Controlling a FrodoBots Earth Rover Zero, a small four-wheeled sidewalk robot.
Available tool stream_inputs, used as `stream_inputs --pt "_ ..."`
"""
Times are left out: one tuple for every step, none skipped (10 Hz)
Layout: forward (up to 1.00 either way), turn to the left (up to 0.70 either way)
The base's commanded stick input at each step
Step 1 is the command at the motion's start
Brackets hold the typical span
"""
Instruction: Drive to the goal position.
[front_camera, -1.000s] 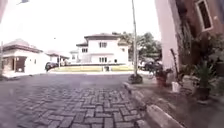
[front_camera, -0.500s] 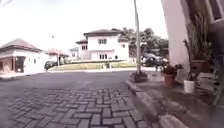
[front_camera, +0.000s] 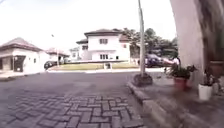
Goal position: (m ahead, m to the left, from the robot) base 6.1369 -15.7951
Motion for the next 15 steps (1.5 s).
stream_inputs --pt "0.7 0.0" --pt "0.7 0.0" --pt "0.7 0.0" --pt "0.7 0.0" --pt "0.7 0.0" --pt "0.7 0.0" --pt "0.7 0.0" --pt "0.7 0.0" --pt "0.7 0.0" --pt "0.7 0.0" --pt "0.7 0.0" --pt "0.7 0.0" --pt "0.7 0.0" --pt "0.7 0.0" --pt "0.7 0.0"
